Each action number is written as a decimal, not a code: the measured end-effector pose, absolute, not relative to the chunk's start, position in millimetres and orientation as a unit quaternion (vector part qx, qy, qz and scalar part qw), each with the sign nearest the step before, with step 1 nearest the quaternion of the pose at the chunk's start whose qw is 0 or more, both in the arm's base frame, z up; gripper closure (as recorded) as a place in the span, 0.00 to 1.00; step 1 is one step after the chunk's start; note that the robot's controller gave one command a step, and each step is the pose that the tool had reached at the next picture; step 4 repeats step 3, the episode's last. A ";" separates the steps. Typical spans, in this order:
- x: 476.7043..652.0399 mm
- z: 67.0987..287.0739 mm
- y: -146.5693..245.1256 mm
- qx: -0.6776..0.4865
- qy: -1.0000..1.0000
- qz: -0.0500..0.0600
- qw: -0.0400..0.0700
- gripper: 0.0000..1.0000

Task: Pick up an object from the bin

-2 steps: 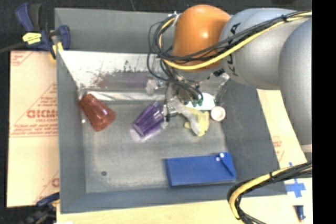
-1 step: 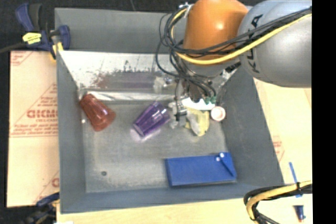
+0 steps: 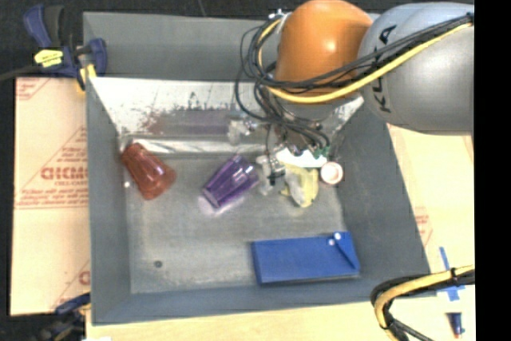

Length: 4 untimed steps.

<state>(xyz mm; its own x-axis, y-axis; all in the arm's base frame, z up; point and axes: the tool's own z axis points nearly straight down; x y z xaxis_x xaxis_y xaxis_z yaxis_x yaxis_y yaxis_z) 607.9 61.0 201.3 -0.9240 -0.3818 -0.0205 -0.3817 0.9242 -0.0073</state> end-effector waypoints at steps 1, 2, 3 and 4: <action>604.4 157.3 75.6 -0.311 0.950 -0.002 0.007 0.00; 606.0 129.8 77.4 -0.361 0.932 -0.002 0.006 0.00; 606.9 83.9 49.9 -0.446 0.895 -0.002 0.007 0.00; 606.9 83.9 49.9 -0.446 0.895 -0.002 0.007 0.00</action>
Offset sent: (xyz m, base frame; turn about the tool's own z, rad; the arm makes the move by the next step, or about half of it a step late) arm -0.0020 0.0182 -0.0903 -0.4354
